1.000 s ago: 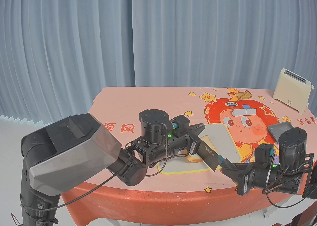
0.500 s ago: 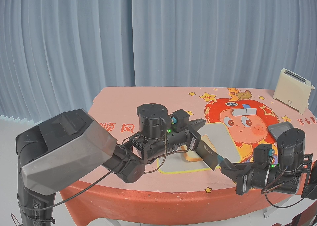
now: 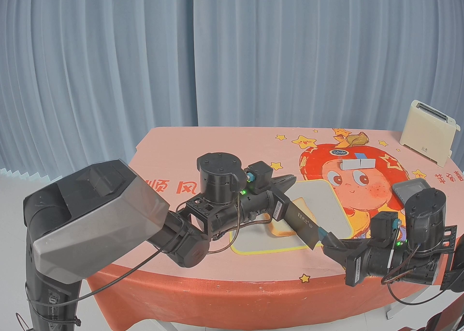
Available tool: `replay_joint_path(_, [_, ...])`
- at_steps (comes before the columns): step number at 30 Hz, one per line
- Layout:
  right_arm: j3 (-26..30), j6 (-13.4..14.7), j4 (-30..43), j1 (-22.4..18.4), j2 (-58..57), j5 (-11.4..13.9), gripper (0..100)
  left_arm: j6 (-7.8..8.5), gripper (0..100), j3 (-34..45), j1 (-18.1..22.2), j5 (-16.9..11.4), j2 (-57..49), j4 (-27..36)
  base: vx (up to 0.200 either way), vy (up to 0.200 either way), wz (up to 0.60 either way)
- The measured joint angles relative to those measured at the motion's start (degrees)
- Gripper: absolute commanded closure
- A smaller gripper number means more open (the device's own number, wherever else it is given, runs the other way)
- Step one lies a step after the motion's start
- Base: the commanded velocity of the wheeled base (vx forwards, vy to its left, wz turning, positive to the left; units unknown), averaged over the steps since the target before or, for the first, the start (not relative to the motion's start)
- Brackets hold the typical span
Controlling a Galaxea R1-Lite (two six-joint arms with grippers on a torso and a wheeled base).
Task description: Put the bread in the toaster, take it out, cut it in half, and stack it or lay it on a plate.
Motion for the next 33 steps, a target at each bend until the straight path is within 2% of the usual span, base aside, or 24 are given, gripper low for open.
replay_joint_path(33, [0.9, -0.2, 0.2, 0.0, 0.3, 0.2, 100, 0.11, 100, 0.3, 0.2, 0.0, -0.1, 0.6, 0.0, 0.0, 0.0])
